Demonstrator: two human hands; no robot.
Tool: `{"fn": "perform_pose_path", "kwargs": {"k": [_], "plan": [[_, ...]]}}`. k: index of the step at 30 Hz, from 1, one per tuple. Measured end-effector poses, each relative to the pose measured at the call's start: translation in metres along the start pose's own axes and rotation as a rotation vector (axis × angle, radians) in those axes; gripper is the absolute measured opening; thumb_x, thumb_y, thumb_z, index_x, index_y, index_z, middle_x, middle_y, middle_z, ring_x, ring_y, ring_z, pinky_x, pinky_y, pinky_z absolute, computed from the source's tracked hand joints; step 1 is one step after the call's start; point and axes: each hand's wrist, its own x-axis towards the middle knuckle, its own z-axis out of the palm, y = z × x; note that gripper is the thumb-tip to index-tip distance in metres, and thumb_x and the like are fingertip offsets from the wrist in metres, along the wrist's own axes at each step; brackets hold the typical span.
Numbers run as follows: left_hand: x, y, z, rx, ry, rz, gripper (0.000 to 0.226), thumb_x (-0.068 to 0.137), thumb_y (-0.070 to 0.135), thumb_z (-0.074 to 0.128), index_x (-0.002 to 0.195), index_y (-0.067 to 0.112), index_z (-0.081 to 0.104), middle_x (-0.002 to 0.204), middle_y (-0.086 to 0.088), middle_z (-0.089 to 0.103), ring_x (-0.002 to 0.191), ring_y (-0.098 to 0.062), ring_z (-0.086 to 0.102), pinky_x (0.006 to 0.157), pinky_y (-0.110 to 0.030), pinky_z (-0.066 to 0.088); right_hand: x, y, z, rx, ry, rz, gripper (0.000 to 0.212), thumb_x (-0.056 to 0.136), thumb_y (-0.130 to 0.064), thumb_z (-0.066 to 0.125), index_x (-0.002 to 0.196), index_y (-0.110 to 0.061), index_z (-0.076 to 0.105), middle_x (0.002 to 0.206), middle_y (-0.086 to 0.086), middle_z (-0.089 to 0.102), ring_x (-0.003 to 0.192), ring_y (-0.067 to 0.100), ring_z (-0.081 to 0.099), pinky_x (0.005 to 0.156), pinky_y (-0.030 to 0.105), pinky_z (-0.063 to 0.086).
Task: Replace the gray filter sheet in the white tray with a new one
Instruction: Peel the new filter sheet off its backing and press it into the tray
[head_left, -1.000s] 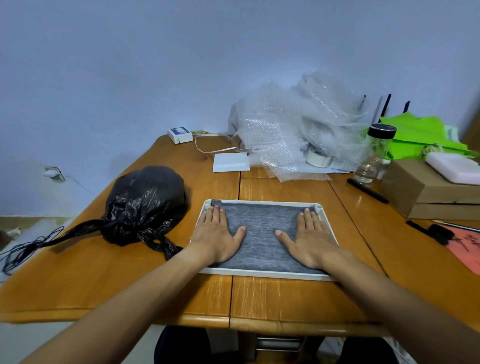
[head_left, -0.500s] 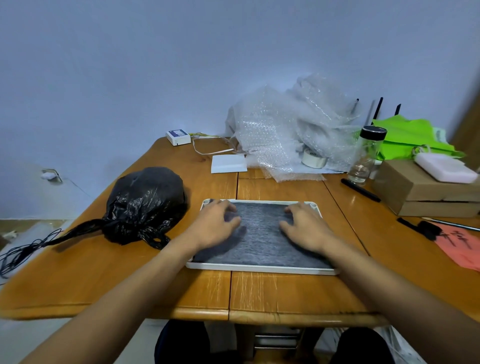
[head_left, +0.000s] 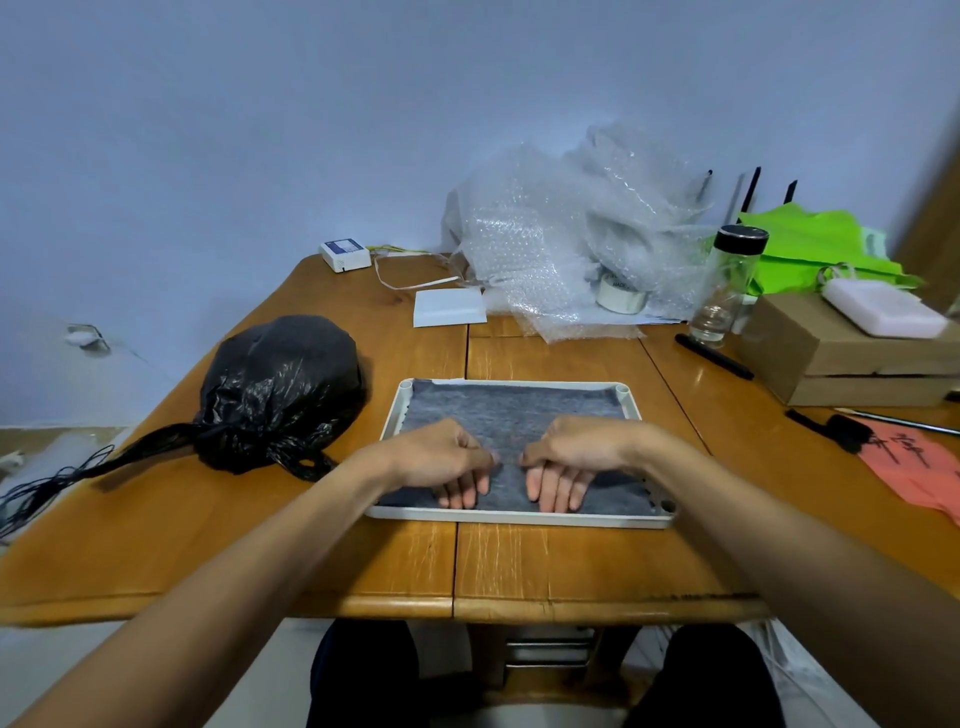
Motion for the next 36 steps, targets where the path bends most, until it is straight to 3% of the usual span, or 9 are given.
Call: {"fn": "perform_pose_path", "kwargs": {"k": [4,9,16,20,22,24,29,32,36], "plan": [[-0.012,-0.006,-0.009,0.053,0.013,0.002,0.045,0.104,0.035,0.051,0.085,0.002,0.075,0.071,-0.008,0.074,0.061,-0.016,0.066,0.063,-0.026,0.053,-0.014,0.016,-0.018,-0.074,0.012,0.067,0.045,0.104,-0.030,0.049,0.098,0.008,0.072,0.092,0.023,0.077,0.070,0.025,0.074,0.064,0.028,0.060],[-0.030,-0.006,-0.020,0.541,0.129,0.047,0.045,0.103,0.043,0.051,0.073,0.017,0.074,0.061,0.006,0.071,0.055,-0.003,0.066,0.059,-0.014,0.050,-0.029,0.030,-0.040,-0.187,0.034,0.190,0.042,0.104,-0.029,0.051,0.081,-0.001,0.073,0.076,0.017,0.076,0.059,0.024,0.071,0.058,0.030,0.057],[-0.037,-0.014,-0.020,0.876,0.091,0.004,0.036,0.099,0.046,0.054,0.070,0.025,0.057,0.072,0.003,0.062,0.067,-0.011,0.056,0.068,-0.035,0.050,-0.037,0.030,-0.032,-0.269,0.074,0.156,0.033,0.100,-0.023,0.053,0.075,-0.007,0.067,0.063,0.011,0.070,0.048,0.018,0.062,0.045,0.024,0.050],[-0.036,-0.010,-0.014,0.944,0.397,0.145,0.035,0.099,0.041,0.053,0.074,0.019,0.063,0.069,0.004,0.060,0.064,-0.014,0.055,0.060,-0.032,0.044,-0.038,0.023,-0.022,-0.446,0.300,-0.021,0.036,0.100,-0.029,0.052,0.072,-0.009,0.062,0.065,0.009,0.066,0.056,0.020,0.059,0.061,0.033,0.054],[-0.027,-0.003,-0.005,0.854,0.594,0.249,0.027,0.101,0.035,0.049,0.086,0.019,0.065,0.081,0.004,0.062,0.076,-0.016,0.059,0.066,-0.031,0.042,-0.026,0.017,-0.009,-0.635,0.546,-0.152,0.038,0.102,-0.036,0.045,0.080,-0.010,0.061,0.080,0.009,0.067,0.074,0.024,0.063,0.072,0.036,0.051],[-0.006,0.005,0.002,0.748,0.609,0.299,0.025,0.102,0.031,0.046,0.107,0.017,0.066,0.104,-0.001,0.064,0.102,-0.020,0.060,0.085,-0.036,0.047,-0.008,0.008,0.006,-0.685,0.638,-0.245,0.031,0.103,-0.036,0.040,0.104,-0.013,0.061,0.110,0.009,0.065,0.101,0.028,0.061,0.088,0.041,0.049],[0.039,0.007,0.022,0.505,0.365,0.164,0.050,0.104,0.019,0.040,0.153,0.008,0.038,0.158,-0.014,0.039,0.148,-0.026,0.033,0.122,-0.033,0.022,0.041,0.013,0.030,-0.718,0.386,-0.207,0.062,0.105,-0.036,0.026,0.160,-0.008,0.016,0.167,0.012,0.017,0.154,0.024,0.015,0.126,0.040,0.014],[0.046,-0.011,0.032,0.590,0.326,0.026,0.061,0.108,0.043,0.021,0.162,0.020,0.005,0.171,-0.003,-0.001,0.156,-0.015,-0.004,0.126,-0.033,-0.004,0.048,0.028,0.030,-0.768,0.364,-0.176,0.065,0.107,-0.047,0.015,0.162,-0.019,-0.006,0.170,-0.001,-0.010,0.155,0.011,-0.010,0.126,0.037,-0.004],[0.042,-0.021,0.026,0.674,0.309,-0.114,0.073,0.098,0.070,0.007,0.160,0.034,-0.005,0.168,0.000,-0.018,0.154,-0.015,-0.018,0.125,-0.039,-0.010,0.045,0.032,0.030,-0.764,0.393,-0.179,0.068,0.105,-0.055,0.012,0.161,-0.020,-0.007,0.169,-0.005,-0.015,0.154,0.009,-0.013,0.126,0.035,-0.006]]}}
